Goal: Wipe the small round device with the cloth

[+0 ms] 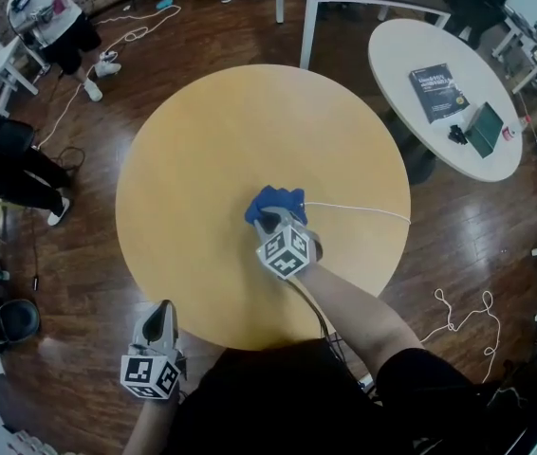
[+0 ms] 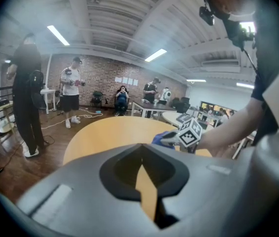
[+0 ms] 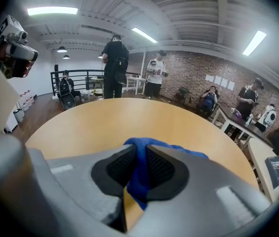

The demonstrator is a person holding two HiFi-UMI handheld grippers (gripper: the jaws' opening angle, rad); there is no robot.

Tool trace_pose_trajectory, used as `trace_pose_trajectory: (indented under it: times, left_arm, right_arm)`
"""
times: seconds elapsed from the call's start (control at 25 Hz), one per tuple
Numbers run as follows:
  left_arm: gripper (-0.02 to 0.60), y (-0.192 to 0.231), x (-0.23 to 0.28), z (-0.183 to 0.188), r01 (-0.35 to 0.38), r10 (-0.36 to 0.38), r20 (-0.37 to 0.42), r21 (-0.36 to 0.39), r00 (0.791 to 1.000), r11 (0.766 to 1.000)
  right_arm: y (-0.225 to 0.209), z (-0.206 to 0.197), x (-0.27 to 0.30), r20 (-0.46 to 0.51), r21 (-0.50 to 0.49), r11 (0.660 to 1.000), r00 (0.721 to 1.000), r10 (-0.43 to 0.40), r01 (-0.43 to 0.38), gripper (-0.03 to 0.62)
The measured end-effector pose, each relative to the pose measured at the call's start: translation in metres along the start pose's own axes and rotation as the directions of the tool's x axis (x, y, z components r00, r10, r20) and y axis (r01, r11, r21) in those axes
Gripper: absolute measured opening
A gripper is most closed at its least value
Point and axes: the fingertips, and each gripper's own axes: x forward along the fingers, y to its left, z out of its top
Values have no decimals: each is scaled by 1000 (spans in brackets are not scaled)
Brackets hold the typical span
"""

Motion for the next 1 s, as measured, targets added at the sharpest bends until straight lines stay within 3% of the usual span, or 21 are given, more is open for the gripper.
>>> trace_pose_trajectory:
  times: [0.16, 0.36, 0.56, 0.8, 1.0]
  left_arm:
    - [3, 0, -3, -2, -14, 14, 0, -9, 1000, 1000]
    - [3, 0, -5, -3, -12, 12, -2, -6, 1000, 1000]
    - [3, -2, -4, -2, -5, 5, 3, 4, 1000, 1000]
    - [3, -10, 15, 14, 55, -56, 37, 26, 998, 998]
    - [3, -29, 38, 25, 152, -155, 55, 62, 986, 987]
  right_arm:
    - [16, -16, 7, -49, -9, 999, 998, 46, -46, 54]
    - [23, -58, 13, -149, 88, 994, 986, 75, -62, 54]
    - [27, -62, -8, -127, 39, 998, 990, 63, -58, 54]
    - [48, -61, -45, -96, 22, 998, 994, 55, -53, 54]
    - [52, -75, -77, -96, 79, 997, 995, -9, 17, 110]
